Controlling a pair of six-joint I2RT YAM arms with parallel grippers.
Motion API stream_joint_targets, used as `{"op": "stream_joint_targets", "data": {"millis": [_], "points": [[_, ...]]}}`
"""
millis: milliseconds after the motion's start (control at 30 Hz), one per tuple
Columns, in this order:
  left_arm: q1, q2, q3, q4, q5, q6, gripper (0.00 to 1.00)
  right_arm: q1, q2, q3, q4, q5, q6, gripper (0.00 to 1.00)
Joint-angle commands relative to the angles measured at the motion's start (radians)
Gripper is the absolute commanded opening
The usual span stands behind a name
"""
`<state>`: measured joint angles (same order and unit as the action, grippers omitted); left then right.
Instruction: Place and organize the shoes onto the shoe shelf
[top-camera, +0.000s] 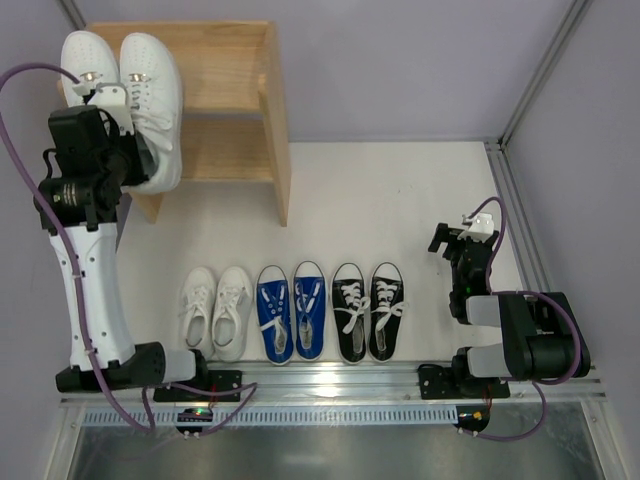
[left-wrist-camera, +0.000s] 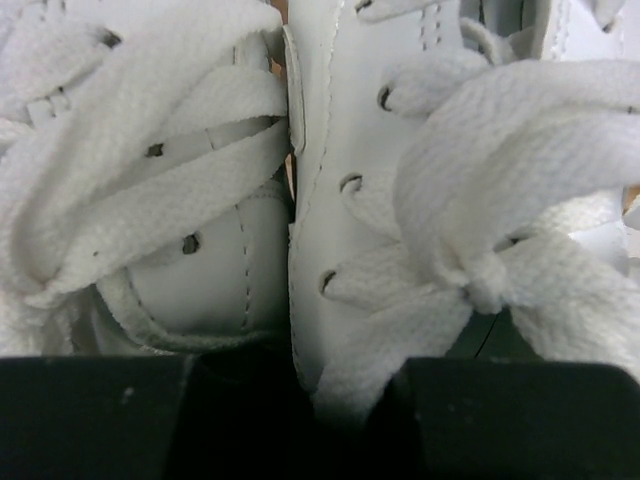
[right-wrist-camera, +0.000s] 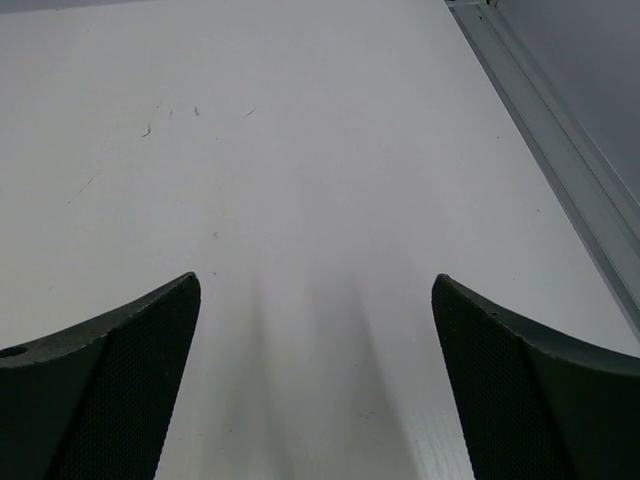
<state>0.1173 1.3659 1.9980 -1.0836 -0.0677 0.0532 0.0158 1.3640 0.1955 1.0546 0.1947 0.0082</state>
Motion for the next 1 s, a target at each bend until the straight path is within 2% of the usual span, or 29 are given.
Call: {"op": "stream_joint_targets", "data": {"millis": [0, 167, 333, 500, 600, 800, 967], "points": [[-0.002, -0.224, -0.045, 0.283, 0.022, 0.007, 0.0, 0.0, 0.0, 0.001, 0.081, -0.005, -0.004, 0.97], [-0.001, -0.413, -0.301, 0.232, 0.031, 0.048, 0.0, 0.001, 0.0, 0.001, 0.081, -0.005, -0.005, 0.97], [-0.002, -0.583, -0.471, 0.153, 0.046, 0.079, 0.0, 0.0, 0.001, -0.001, 0.081, -0.005, -0.004, 0.97], [-0.002, -0.631, -0.613, 0.11, 0.043, 0.112, 0.0, 0.0, 0.001, -0.001, 0.081, -0.006, -0.004, 0.97], [-0.001, -0.627, -0.619, 0.123, 0.045, 0.106, 0.0, 0.0, 0.001, -0.001, 0.079, -0.005, -0.005, 0.97], [-0.002, -0.57, -0.499, 0.152, 0.063, 0.083, 0.0, 0.0, 0.001, 0.001, 0.081, -0.005, -0.004, 0.97], [-0.001, -0.486, -0.571, 0.177, 0.054, 0.131, 0.0, 0.0, 0.001, 0.001, 0.081, -0.005, -0.004, 0.97]]}}
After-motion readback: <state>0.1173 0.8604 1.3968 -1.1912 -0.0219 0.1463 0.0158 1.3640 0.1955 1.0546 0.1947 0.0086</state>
